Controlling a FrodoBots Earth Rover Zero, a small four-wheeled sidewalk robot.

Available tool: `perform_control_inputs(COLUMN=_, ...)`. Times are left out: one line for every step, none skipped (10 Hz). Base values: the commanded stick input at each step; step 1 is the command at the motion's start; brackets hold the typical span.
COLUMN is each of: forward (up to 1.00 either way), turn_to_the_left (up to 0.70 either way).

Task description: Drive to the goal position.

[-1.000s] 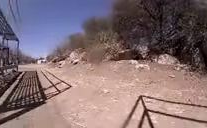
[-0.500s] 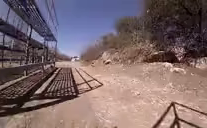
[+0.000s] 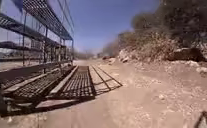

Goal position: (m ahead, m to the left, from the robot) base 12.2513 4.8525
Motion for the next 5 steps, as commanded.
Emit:
perform_control_inputs(forward=1.00, turn_to_the_left=0.00)
perform_control_inputs(forward=1.00, turn_to_the_left=0.00)
perform_control_inputs(forward=1.00, turn_to_the_left=0.00)
perform_control_inputs(forward=1.00, turn_to_the_left=0.00)
perform_control_inputs(forward=1.00, turn_to_the_left=0.00)
